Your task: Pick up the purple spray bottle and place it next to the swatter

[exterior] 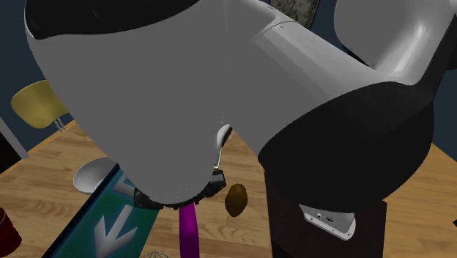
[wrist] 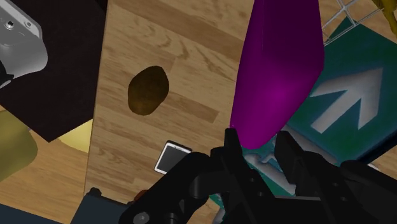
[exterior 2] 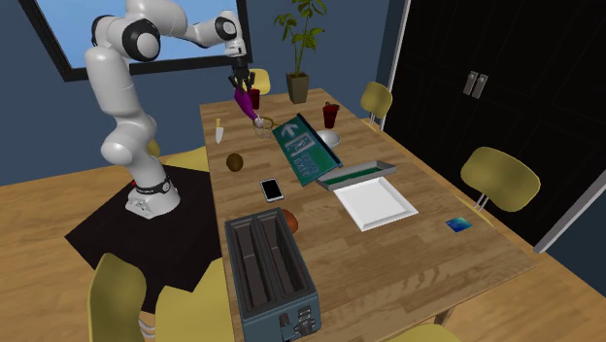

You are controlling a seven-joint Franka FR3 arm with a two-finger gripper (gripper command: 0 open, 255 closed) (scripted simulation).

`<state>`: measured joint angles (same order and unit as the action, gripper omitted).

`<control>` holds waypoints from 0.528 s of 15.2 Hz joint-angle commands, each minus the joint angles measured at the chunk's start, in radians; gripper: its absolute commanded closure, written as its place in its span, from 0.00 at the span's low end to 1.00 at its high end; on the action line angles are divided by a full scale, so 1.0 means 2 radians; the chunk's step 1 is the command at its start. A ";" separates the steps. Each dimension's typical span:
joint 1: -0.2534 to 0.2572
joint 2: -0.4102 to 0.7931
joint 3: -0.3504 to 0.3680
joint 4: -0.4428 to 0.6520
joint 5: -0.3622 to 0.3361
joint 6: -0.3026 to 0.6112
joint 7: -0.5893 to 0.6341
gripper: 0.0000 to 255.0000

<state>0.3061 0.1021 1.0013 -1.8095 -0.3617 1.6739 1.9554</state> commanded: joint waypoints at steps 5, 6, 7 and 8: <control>0.001 0.009 -0.002 -0.032 -0.009 0.034 0.014 1.00; 0.001 0.011 -0.002 -0.037 -0.012 0.040 0.017 1.00; 0.002 0.014 -0.003 -0.041 -0.014 0.045 0.020 1.00; 0.002 0.017 -0.003 -0.046 -0.017 0.050 0.024 1.00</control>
<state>0.3102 0.1328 0.9954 -1.8901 -0.3928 1.7628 1.9969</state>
